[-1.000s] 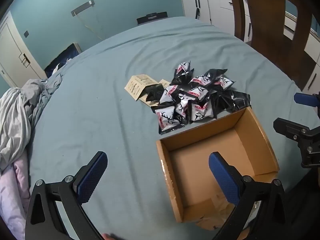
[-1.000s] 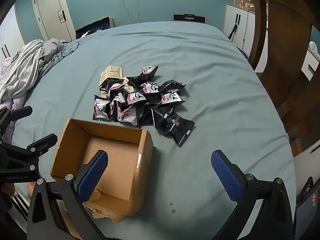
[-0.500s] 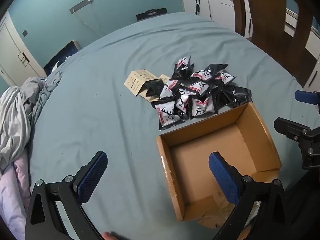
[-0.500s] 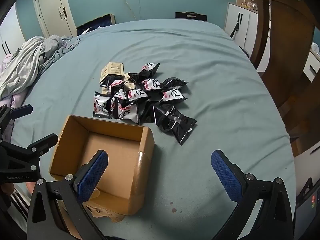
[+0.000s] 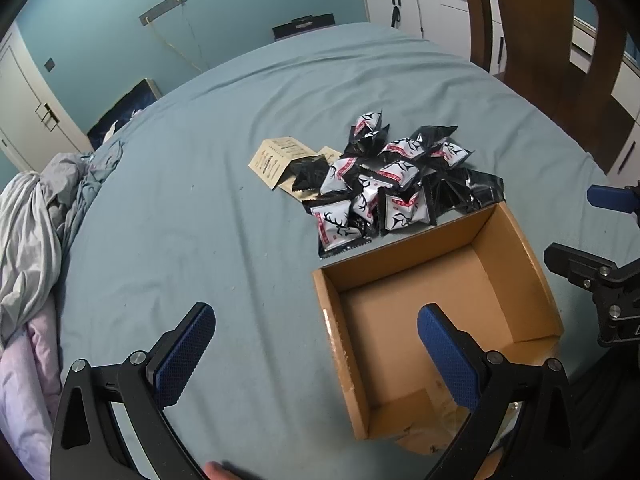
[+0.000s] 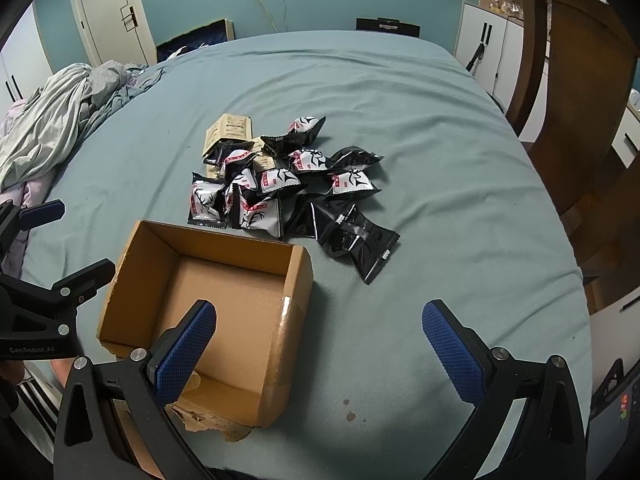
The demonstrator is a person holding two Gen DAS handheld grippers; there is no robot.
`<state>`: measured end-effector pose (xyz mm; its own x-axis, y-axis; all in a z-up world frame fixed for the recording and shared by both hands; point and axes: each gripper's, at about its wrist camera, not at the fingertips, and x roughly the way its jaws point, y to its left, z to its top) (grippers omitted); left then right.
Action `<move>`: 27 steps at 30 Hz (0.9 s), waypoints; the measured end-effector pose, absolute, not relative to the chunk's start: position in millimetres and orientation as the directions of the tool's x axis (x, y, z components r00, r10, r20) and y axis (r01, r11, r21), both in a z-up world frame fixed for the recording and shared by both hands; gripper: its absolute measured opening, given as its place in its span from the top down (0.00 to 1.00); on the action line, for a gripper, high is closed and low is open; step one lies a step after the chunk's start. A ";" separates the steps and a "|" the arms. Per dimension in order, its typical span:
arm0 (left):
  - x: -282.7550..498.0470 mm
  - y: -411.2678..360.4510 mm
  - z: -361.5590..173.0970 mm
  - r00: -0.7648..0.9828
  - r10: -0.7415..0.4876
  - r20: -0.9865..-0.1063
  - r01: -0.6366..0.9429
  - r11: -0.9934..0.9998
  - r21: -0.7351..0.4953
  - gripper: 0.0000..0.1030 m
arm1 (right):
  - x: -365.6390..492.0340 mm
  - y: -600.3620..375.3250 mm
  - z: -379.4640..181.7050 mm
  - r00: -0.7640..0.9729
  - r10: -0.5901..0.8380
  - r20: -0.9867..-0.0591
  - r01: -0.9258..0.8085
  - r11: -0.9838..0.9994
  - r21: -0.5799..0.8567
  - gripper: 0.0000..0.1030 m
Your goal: Organize snacks
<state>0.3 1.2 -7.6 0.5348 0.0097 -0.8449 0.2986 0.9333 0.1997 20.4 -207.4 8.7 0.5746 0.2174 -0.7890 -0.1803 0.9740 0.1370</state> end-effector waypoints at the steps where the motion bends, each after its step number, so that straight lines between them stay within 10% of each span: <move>1: 0.7 1.1 -7.6 0.535 0.009 -0.845 0.299 0.933 0.199 0.00 | 20.2 -207.2 8.8 0.575 0.217 -0.789 -0.181 0.974 0.136 0.00; 27: 4.5 -0.3 -9.1 0.483 -0.038 -0.875 0.316 0.939 0.134 0.00 | 84.2 -234.5 -10.6 0.485 0.168 -0.858 -0.063 0.986 0.157 0.00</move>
